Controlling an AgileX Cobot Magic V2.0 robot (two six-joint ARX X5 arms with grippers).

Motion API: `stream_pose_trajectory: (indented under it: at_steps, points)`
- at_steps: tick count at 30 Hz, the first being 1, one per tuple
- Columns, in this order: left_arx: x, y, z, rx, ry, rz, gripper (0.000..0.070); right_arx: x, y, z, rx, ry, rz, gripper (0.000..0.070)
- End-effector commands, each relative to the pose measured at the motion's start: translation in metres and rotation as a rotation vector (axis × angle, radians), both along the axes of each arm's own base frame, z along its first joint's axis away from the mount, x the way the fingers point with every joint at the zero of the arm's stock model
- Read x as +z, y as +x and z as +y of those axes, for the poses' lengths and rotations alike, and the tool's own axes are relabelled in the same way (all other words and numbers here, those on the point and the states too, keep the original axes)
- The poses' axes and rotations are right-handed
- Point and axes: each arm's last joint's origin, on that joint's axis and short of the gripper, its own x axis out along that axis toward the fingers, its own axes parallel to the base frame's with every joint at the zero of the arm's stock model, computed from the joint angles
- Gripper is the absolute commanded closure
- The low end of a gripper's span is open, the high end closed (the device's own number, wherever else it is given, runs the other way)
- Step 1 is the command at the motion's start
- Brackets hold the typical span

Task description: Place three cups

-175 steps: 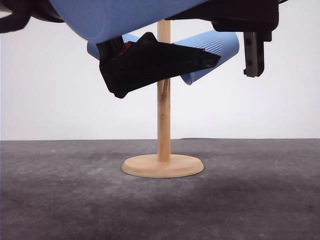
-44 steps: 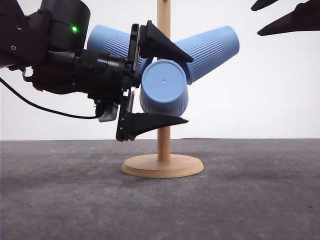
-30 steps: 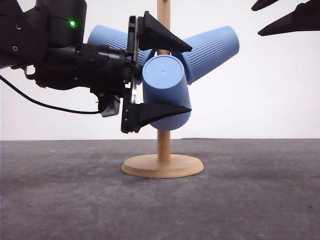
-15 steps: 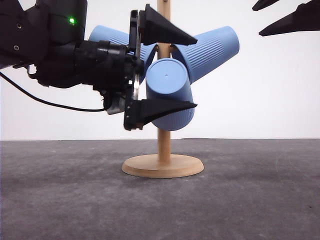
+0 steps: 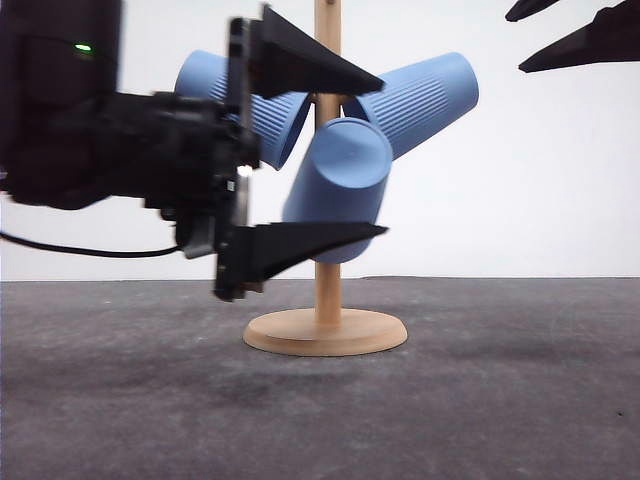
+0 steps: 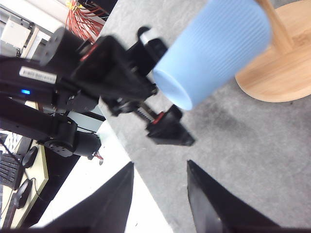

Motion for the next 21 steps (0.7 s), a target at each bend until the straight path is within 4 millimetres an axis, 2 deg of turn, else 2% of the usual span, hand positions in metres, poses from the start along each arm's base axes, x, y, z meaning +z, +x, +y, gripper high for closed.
stream_pose_trajectory:
  at_steps: [1,4,7,10,15,16,18,19,21]
  points:
    - [-0.001,-0.017,0.012,0.010,-0.051,-0.019,0.0072,0.004,0.002,0.001,0.009,0.006,-0.018,0.0482]
    - [-0.004,-0.034,0.026,0.037,-0.079,-0.042,0.0091,0.004,0.002,0.001,0.009,0.006,-0.018,0.0482]
    - [-0.006,-0.050,0.042,0.058,-0.063,-0.088,0.0183,0.004,0.002,0.001,0.009,0.006,-0.018,0.0482]
    - [-0.002,-0.058,0.054,0.088,-0.062,-0.170,0.0254,0.004,0.001,0.001,0.010,0.004,-0.018,0.0482]
    - [0.014,-0.054,0.070,0.165,-0.048,-0.370,0.0440,0.005,0.000,0.001,0.007,-0.009,-0.027,0.0482]
    - [0.017,-0.052,0.073,0.179,-0.036,-0.414,0.0493,0.005,0.000,0.001,0.007,-0.009,-0.028,0.0482]
    - [0.022,-0.047,0.078,0.202,-0.002,-0.503,0.0647,0.005,0.000,0.001,0.007,-0.009,-0.028,0.0482]
    - [0.024,-0.045,0.081,0.212,0.016,-0.544,0.0697,0.005,0.000,0.001,0.007,-0.009,-0.028,0.0482]
    - [0.029,-0.038,0.086,0.234,0.053,-0.609,0.0690,0.005,0.000,0.001,0.007,-0.010,-0.028,0.0482]
